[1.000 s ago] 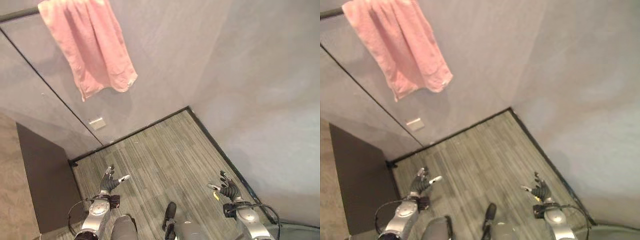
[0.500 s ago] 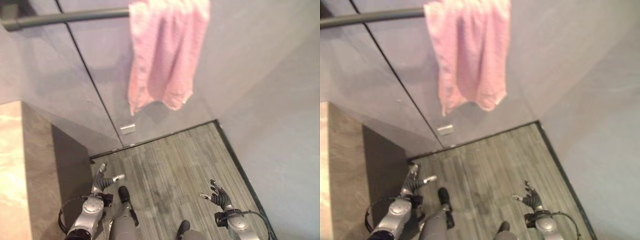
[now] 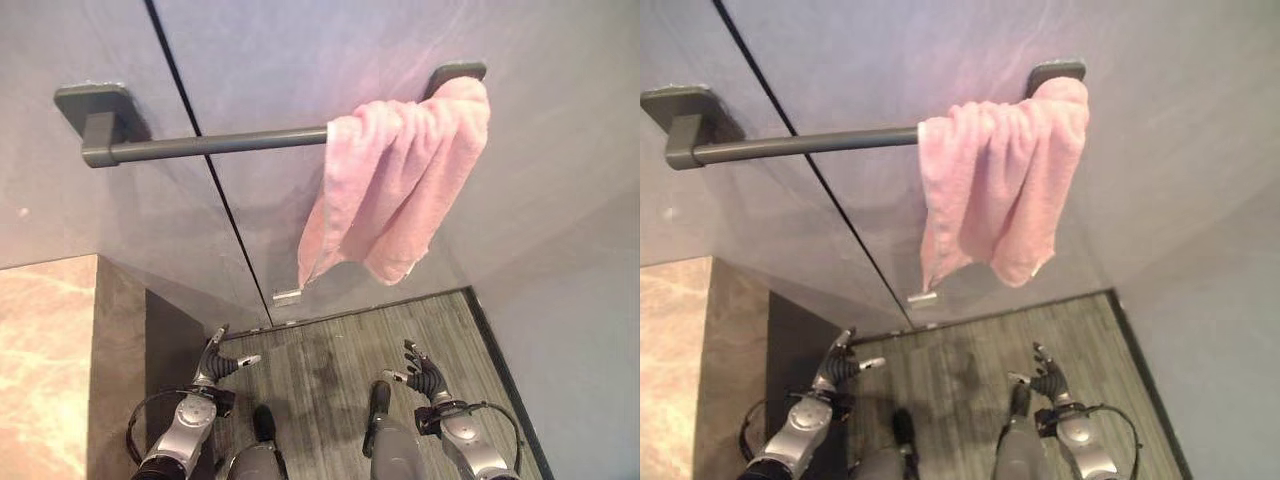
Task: Put brush and paste in cup on sink, flatten towel.
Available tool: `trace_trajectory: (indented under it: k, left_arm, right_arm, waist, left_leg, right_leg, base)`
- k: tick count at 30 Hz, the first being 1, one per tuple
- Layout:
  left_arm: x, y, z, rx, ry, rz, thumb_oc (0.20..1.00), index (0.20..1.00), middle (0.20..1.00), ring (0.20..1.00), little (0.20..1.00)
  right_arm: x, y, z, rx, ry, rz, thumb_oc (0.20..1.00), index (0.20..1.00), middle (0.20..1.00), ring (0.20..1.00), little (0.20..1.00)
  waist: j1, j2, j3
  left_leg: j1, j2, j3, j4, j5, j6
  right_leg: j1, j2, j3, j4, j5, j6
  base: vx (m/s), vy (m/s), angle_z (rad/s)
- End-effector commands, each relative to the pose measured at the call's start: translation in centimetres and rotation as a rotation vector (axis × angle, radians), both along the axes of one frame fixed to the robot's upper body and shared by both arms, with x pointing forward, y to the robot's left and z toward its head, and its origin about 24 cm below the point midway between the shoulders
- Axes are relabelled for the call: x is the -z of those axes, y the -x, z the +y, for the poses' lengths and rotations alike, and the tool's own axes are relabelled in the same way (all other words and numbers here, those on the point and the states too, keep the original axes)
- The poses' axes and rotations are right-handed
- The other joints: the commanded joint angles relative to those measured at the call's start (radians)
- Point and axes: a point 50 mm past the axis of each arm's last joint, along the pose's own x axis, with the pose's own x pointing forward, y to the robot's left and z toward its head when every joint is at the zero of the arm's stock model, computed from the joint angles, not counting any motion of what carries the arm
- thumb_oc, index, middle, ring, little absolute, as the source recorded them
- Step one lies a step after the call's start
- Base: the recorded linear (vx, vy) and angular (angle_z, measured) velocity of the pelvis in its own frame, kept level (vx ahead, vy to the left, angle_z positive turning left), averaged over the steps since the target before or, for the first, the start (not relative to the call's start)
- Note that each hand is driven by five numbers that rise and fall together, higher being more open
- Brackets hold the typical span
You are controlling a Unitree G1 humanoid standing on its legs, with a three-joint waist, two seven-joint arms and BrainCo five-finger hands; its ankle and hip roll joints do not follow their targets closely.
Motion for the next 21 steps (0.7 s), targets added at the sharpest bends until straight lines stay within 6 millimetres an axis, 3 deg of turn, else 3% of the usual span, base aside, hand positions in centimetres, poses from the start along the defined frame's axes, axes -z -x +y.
trace_trajectory:
  k: [1, 5, 10, 12, 13, 14, 16, 17, 18, 19, 20, 21]
  left_arm:
    - [-2.3, -2.2, -1.1, 0.073, -0.008, -0.135, 1.0, 1.0, 1.0, 1.0, 1.0]
    - [-2.4, -1.5, -0.6, 0.077, -0.005, -0.136, 1.0, 1.0, 1.0, 1.0, 1.0]
    - [-2.9, 0.2, 1.5, 0.064, -0.043, -0.133, 1.0, 1.0, 1.0, 1.0, 1.0]
    - [-3.8, 0.6, 2.3, 0.089, -0.066, -0.157, 1.0, 1.0, 1.0, 1.0, 1.0]
    - [-5.4, 0.6, 3.2, 0.122, -0.104, -0.203, 1.0, 1.0, 1.0, 1.0, 1.0]
    - [-5.4, 0.7, 3.2, 0.122, -0.103, -0.202, 1.0, 1.0, 1.0, 1.0, 1.0]
    - [-6.8, 0.9, 4.3, 0.136, -0.139, -0.246, 1.0, 1.0, 1.0, 1.0, 1.0]
    - [-8.4, 1.1, 4.6, 0.173, -0.133, -0.292, 1.0, 1.0, 1.0, 1.0, 1.0]
    - [-8.4, 1.1, 4.7, 0.173, -0.131, -0.291, 1.0, 1.0, 1.0, 1.0, 1.0]
    - [-9.7, 1.2, 4.9, 0.218, -0.118, -0.324, 1.0, 1.0, 1.0, 1.0, 1.0]
    - [-9.7, 1.2, 4.9, 0.218, -0.117, -0.323, 1.0, 1.0, 1.0, 1.0, 1.0]
    - [-10.7, 1.1, 5.0, 0.25, -0.112, -0.35, 1.0, 1.0, 1.0, 1.0, 1.0]
  right_arm:
    - [-2.2, -2.2, -1.1, 0.042, -0.031, -0.128, 1.0, 1.0, 1.0, 1.0, 1.0]
    - [-0.6, -1.1, -2.8, 0.155, -0.065, -0.039, 1.0, 1.0, 1.0, 1.0, 1.0]
    - [-1.1, -0.5, -6.3, 0.282, -0.063, -0.061, 1.0, 1.0, 1.0, 1.0, 1.0]
    - [-2.2, -0.4, -8.2, 0.327, -0.064, -0.109, 1.0, 1.0, 1.0, 1.0, 1.0]
    - [-3.5, -0.4, -10.3, 0.32, -0.046, -0.152, 1.0, 1.0, 1.0, 1.0, 1.0]
    - [-3.5, -0.4, -10.3, 0.319, -0.046, -0.151, 1.0, 1.0, 1.0, 1.0, 1.0]
    - [-5.3, -0.4, -12.6, 0.381, -0.094, -0.238, 1.0, 1.0, 1.0, 1.0, 1.0]
    - [-7.3, -0.2, -14.8, 0.386, -0.098, -0.304, 1.0, 1.0, 1.0, 1.0, 1.0]
    - [-7.3, -0.2, -14.9, 0.386, -0.098, -0.303, 1.0, 1.0, 1.0, 1.0, 1.0]
    - [-9.0, -0.3, -16.3, 0.368, -0.086, -0.35, 1.0, 1.0, 1.0, 1.0, 1.0]
    - [-9.0, -0.2, -16.3, 0.367, -0.087, -0.349, 1.0, 1.0, 1.0, 1.0, 1.0]
    - [-10.4, -0.7, -16.9, 0.327, -0.069, -0.385, 1.0, 1.0, 1.0, 1.0, 1.0]
  waist:
    - [-0.021, 0.031, 0.015]
    - [-0.001, 0.021, -0.027]
    - [0.024, 0.012, -0.06]
    - [0.031, 0.013, -0.066]
    - [0.04, 0.011, -0.07]
    - [0.038, 0.012, -0.07]
    - [0.043, 0.012, -0.074]
    - [0.048, 0.013, -0.079]
    - [0.047, 0.014, -0.079]
    - [0.05, 0.018, -0.083]
    - [0.049, 0.019, -0.084]
    - [0.051, 0.022, -0.086]
  left_leg:
    - [-0.009, -0.071, -0.002, 0.104, -0.068, 0.08]
    - [0.006, -0.071, -0.04, 0.08, -0.06, 0.06]
    - [0.021, -0.04, -0.063, 0.026, -0.027, 0.031]
    - [0.028, -0.029, -0.073, 0.002, -0.012, 0.019]
    - [0.031, -0.019, -0.081, -0.013, -0.001, 0.009]
    - [0.032, -0.019, -0.082, -0.015, 0.0, 0.008]
    - [0.039, -0.008, -0.084, -0.032, 0.012, -0.002]
    - [0.044, 0.0, -0.088, -0.045, 0.021, -0.009]
    - [0.045, 0.0, -0.089, -0.046, 0.022, -0.01]
    - [0.048, 0.006, -0.091, -0.057, 0.029, -0.017]
    - [0.048, 0.006, -0.092, -0.058, 0.03, -0.017]
    - [0.05, 0.009, -0.093, -0.064, 0.035, -0.021]
  right_leg:
    - [0.051, -0.045, -0.005, 0.032, 0.083, 0.084]
    - [0.12, -0.018, -0.045, -0.021, 0.079, 0.087]
    - [0.167, 0.008, -0.089, -0.076, 0.057, 0.083]
    - [0.181, 0.018, -0.105, -0.095, 0.045, 0.079]
    - [0.19, 0.025, -0.116, -0.11, 0.038, 0.077]
    - [0.192, 0.026, -0.118, -0.111, 0.038, 0.077]
    - [0.201, 0.033, -0.128, -0.122, 0.033, 0.078]
    - [0.21, 0.039, -0.135, -0.13, 0.025, 0.076]
    - [0.211, 0.04, -0.135, -0.13, 0.025, 0.076]
    - [0.217, 0.043, -0.145, -0.134, 0.018, 0.075]
    - [0.218, 0.043, -0.146, -0.134, 0.018, 0.074]
    - [0.221, 0.046, -0.15, -0.137, 0.015, 0.073]
  base:
    - [0.11, -0.083, 0.13]
    - [0.15, -0.151, 0.26]
    - [0.09, -0.147, 0.15]
    - [0.06, -0.134, 0.17]
    - [0.04, -0.11, 0.21]
    - [0.04, -0.117, 0.16]
    - [0.02, -0.093, 0.08]
    - [0.02, -0.076, 0.06]
    - [0.02, -0.077, 0.08]
    - [0.0, -0.028, 0.12]
    - [0.0, -0.046, 0.13]
    - [0.0, -0.036, 0.1]
